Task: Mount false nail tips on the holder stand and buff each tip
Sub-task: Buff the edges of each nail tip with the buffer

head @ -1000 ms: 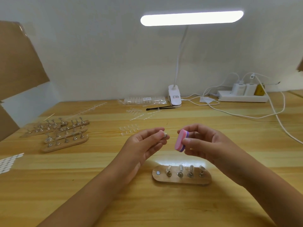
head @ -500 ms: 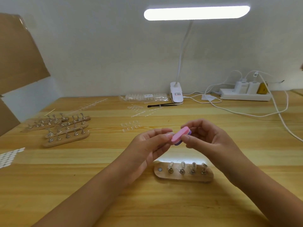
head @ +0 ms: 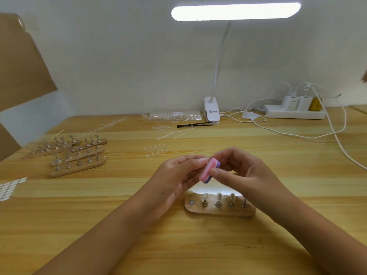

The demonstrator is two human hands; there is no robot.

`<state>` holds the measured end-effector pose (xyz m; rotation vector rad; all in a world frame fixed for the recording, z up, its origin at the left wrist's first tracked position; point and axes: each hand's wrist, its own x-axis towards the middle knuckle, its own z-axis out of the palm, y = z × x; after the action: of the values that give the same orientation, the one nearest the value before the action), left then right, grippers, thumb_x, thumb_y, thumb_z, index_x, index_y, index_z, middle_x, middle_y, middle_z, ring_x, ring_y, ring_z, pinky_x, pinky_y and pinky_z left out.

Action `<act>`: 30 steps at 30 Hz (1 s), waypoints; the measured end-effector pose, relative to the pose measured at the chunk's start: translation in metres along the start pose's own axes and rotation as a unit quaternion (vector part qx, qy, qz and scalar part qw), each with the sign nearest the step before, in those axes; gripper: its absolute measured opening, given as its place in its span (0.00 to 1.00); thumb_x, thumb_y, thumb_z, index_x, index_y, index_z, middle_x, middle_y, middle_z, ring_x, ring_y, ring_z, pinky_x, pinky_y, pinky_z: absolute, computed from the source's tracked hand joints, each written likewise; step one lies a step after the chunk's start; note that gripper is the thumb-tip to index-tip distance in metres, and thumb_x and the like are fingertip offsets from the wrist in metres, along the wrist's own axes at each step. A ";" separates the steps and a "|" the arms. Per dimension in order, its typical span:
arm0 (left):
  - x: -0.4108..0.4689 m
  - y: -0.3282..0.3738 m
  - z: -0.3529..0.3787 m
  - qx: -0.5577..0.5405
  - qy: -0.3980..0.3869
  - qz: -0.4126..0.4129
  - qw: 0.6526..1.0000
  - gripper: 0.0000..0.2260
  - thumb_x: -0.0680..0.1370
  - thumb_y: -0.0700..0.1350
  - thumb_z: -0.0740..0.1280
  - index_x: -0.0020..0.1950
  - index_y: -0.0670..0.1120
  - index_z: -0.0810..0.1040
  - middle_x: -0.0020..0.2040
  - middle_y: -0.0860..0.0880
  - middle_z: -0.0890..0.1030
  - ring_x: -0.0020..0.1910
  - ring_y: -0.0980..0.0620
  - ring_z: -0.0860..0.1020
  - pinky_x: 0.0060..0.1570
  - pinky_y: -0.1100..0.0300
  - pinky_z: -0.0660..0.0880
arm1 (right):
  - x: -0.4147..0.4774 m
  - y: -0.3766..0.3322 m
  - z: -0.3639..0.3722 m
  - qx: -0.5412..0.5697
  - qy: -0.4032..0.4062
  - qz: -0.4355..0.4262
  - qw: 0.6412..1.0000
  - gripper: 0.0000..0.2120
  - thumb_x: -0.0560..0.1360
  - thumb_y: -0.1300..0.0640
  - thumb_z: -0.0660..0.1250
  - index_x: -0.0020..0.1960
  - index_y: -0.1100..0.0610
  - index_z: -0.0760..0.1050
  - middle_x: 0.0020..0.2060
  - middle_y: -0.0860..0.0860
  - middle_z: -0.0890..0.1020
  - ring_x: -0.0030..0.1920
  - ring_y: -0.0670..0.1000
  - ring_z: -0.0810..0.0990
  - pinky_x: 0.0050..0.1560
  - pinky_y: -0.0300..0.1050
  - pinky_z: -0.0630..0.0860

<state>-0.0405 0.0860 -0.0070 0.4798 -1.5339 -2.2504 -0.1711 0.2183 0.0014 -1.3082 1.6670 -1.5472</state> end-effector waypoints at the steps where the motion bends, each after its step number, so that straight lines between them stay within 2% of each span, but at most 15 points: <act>1: 0.000 0.000 0.000 0.002 0.007 -0.001 1.000 0.10 0.70 0.46 0.77 0.50 0.45 0.87 0.52 0.44 0.86 0.47 0.55 0.84 0.46 0.67 0.78 | 0.001 0.000 -0.001 0.005 0.024 -0.006 1.000 0.19 0.64 0.47 0.72 0.53 0.53 0.79 0.43 0.46 0.84 0.44 0.46 0.81 0.46 0.39 0.80; 4: 0.002 -0.002 -0.003 0.011 0.019 0.003 1.000 0.12 0.66 0.48 0.79 0.48 0.48 0.87 0.50 0.46 0.85 0.47 0.55 0.83 0.46 0.67 0.78 | 0.001 0.002 -0.004 0.009 0.066 -0.014 0.998 0.20 0.63 0.45 0.72 0.53 0.52 0.79 0.44 0.47 0.84 0.45 0.47 0.81 0.48 0.41 0.80; 8: 0.002 -0.002 -0.004 0.005 0.012 0.002 1.000 0.15 0.68 0.45 0.77 0.53 0.43 0.83 0.53 0.43 0.85 0.51 0.52 0.84 0.48 0.66 0.78 | 0.000 0.002 0.001 -0.007 0.011 -0.018 1.000 0.18 0.65 0.48 0.73 0.51 0.54 0.79 0.44 0.47 0.84 0.45 0.46 0.82 0.48 0.42 0.81; 12: 0.002 -0.001 -0.005 0.002 0.028 0.006 1.000 0.12 0.64 0.47 0.80 0.46 0.47 0.87 0.49 0.45 0.85 0.46 0.55 0.83 0.46 0.67 0.78 | 0.002 0.003 -0.004 0.016 0.075 -0.033 0.996 0.18 0.64 0.47 0.72 0.52 0.52 0.79 0.44 0.46 0.84 0.47 0.48 0.82 0.49 0.41 0.81; 16: 0.002 -0.003 -0.004 0.011 0.027 0.017 0.999 0.19 0.68 0.47 0.77 0.55 0.41 0.81 0.52 0.42 0.85 0.47 0.53 0.84 0.44 0.67 0.78 | -0.002 0.001 0.003 0.000 0.005 -0.030 1.000 0.19 0.64 0.47 0.73 0.51 0.54 0.78 0.45 0.48 0.84 0.47 0.50 0.83 0.51 0.50 0.81; 18: 0.002 -0.002 -0.004 0.001 0.039 0.018 0.999 0.21 0.65 0.47 0.77 0.55 0.40 0.81 0.51 0.43 0.85 0.46 0.54 0.84 0.44 0.67 0.78 | 0.000 0.002 0.003 0.016 0.042 -0.044 0.998 0.19 0.64 0.47 0.73 0.53 0.53 0.78 0.45 0.49 0.84 0.47 0.50 0.83 0.51 0.46 0.81; 21: 0.004 -0.002 -0.006 -0.009 0.049 0.021 0.999 0.18 0.64 0.47 0.78 0.51 0.43 0.83 0.48 0.45 0.85 0.44 0.55 0.83 0.44 0.67 0.78 | 0.001 0.001 -0.001 0.051 0.090 -0.049 0.993 0.18 0.65 0.49 0.73 0.53 0.53 0.77 0.44 0.50 0.84 0.46 0.49 0.82 0.48 0.39 0.80; 24: 0.004 -0.004 -0.005 -0.013 0.032 0.018 0.999 0.20 0.66 0.47 0.77 0.55 0.40 0.80 0.49 0.44 0.86 0.44 0.54 0.84 0.43 0.67 0.78 | 0.000 0.002 0.001 0.012 0.015 -0.028 0.999 0.19 0.64 0.48 0.73 0.51 0.55 0.78 0.44 0.51 0.84 0.46 0.51 0.83 0.47 0.44 0.81; 26: 0.003 -0.003 -0.003 -0.014 0.026 0.014 0.999 0.22 0.67 0.47 0.77 0.57 0.39 0.79 0.49 0.43 0.86 0.45 0.54 0.84 0.43 0.67 0.78 | 0.000 0.002 0.004 0.003 0.008 -0.028 1.000 0.20 0.63 0.48 0.73 0.51 0.55 0.78 0.44 0.52 0.84 0.46 0.53 0.82 0.48 0.48 0.81; 28: 0.003 -0.003 -0.004 -0.025 0.038 0.012 0.999 0.22 0.64 0.48 0.80 0.55 0.40 0.82 0.48 0.45 0.86 0.44 0.55 0.84 0.43 0.67 0.78 | 0.002 0.003 0.002 0.026 0.058 -0.042 0.997 0.20 0.63 0.47 0.73 0.52 0.55 0.77 0.44 0.49 0.84 0.46 0.50 0.82 0.47 0.43 0.81; 30: 0.004 -0.003 -0.006 -0.035 0.041 0.014 0.998 0.18 0.63 0.47 0.80 0.50 0.43 0.85 0.47 0.45 0.85 0.44 0.55 0.84 0.44 0.67 0.78 | 0.003 0.003 0.000 0.046 0.096 -0.050 0.993 0.21 0.63 0.46 0.73 0.52 0.54 0.77 0.42 0.47 0.84 0.44 0.46 0.82 0.45 0.39 0.80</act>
<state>-0.0419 0.0804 -0.0121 0.5204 -1.4086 -2.2258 -0.1733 0.2159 -0.0007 -1.2459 1.6433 -1.8369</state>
